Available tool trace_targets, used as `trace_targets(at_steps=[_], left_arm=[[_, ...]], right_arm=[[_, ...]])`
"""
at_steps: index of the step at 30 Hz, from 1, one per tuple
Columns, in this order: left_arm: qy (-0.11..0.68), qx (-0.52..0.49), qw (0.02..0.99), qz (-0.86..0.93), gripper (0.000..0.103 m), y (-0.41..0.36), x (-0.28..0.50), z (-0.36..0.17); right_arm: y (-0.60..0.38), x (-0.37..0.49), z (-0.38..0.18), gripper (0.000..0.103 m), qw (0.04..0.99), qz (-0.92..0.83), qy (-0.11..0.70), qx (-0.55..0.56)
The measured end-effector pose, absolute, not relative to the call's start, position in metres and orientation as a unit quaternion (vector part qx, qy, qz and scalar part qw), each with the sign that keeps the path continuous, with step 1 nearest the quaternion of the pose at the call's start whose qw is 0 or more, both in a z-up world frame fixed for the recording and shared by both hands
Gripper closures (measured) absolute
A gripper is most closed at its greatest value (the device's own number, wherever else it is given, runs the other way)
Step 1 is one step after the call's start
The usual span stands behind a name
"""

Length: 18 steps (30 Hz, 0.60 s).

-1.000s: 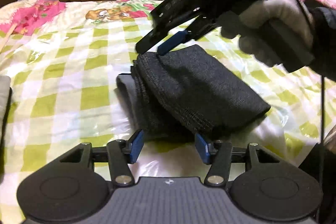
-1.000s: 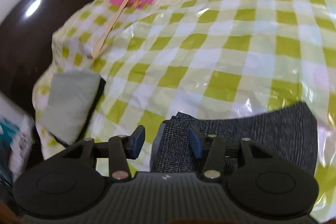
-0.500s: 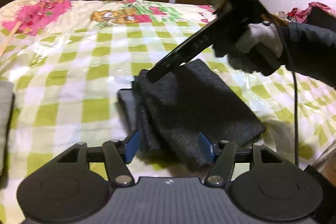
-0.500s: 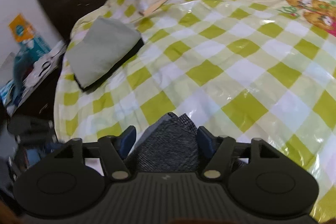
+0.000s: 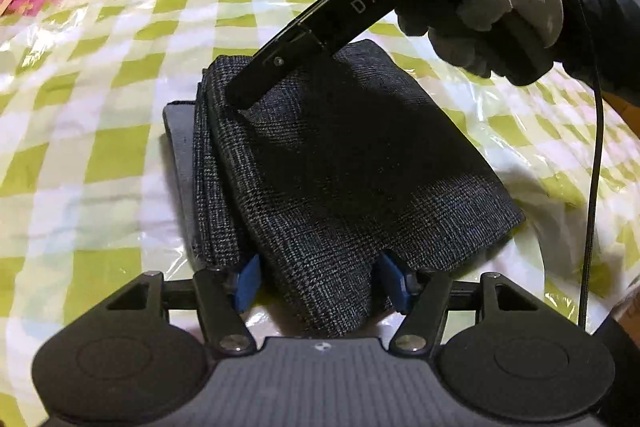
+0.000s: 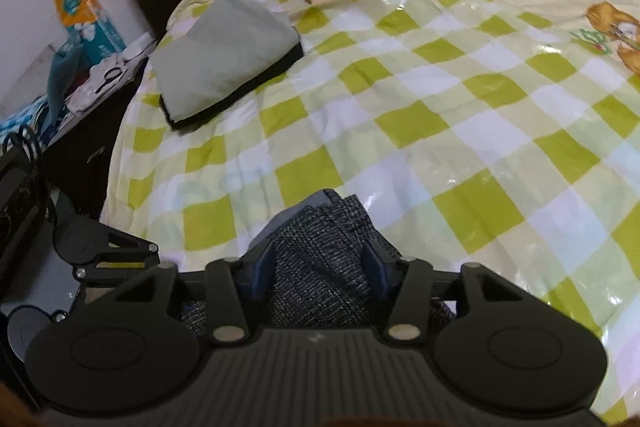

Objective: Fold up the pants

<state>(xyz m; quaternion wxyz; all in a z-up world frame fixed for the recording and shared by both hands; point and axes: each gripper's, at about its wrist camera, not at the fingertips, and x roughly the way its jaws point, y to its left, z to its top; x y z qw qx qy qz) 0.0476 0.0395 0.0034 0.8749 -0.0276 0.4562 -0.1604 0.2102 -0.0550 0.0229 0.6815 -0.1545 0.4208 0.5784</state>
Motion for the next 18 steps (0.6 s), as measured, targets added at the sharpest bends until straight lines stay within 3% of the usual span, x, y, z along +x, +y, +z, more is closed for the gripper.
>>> trace_targets(at_steps=[5, 6, 7, 8, 10, 18], left_arm=[[0.455, 0.003, 0.876, -0.160, 0.029, 0.029, 0.048, 0.001], [0.453, 0.010, 0.877, -0.161, 0.035, 0.027, 0.046, 0.003], [0.448, 0.015, 0.879, -0.161, 0.049, 0.026, 0.045, 0.006], [0.445, 0.018, 0.881, -0.159, 0.054, 0.027, 0.044, 0.009], [0.439, 0.010, 0.884, -0.161, 0.069, 0.029, 0.044, 0.015], [0.383, 0.004, 0.905, -0.188, 0.075, 0.032, 0.036, 0.056]], right_arm=[[-0.046, 0.213, 0.015, 0.046, 0.674, 0.589, 0.419, -0.152], [-0.045, 0.211, 0.014, 0.049, 0.675, 0.585, 0.422, -0.153], [-0.045, 0.208, 0.014, 0.059, 0.679, 0.581, 0.420, -0.160], [-0.048, 0.202, 0.017, 0.075, 0.690, 0.571, 0.410, -0.170], [-0.058, 0.197, 0.024, 0.085, 0.706, 0.554, 0.413, -0.157], [-0.102, 0.176, 0.057, 0.091, 0.753, 0.516, 0.403, -0.065]])
